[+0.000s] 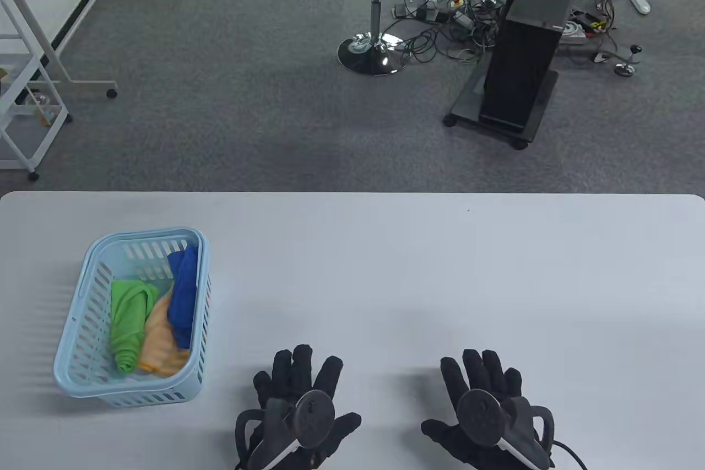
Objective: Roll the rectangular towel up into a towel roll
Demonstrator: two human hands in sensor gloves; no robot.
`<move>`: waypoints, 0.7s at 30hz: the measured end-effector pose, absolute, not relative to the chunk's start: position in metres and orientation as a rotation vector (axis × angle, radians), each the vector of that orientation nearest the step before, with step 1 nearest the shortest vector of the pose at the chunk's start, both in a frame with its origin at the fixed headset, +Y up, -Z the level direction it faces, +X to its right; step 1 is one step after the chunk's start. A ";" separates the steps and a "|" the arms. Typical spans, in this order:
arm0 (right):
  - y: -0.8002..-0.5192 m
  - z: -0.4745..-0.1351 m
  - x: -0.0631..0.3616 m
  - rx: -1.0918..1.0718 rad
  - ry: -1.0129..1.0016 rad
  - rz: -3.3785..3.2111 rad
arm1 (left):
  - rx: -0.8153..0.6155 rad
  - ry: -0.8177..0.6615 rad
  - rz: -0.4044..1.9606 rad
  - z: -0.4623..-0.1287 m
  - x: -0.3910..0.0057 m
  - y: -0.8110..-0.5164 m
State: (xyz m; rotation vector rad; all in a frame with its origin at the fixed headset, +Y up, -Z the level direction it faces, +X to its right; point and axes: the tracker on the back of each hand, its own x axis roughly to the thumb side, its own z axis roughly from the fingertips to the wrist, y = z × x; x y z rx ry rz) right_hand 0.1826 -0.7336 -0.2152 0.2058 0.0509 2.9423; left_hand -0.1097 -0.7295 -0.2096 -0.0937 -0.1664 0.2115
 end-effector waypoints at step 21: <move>-0.736 -0.215 0.185 0.190 0.076 2.918 | -0.140 -0.163 0.203 -0.211 -0.109 -0.732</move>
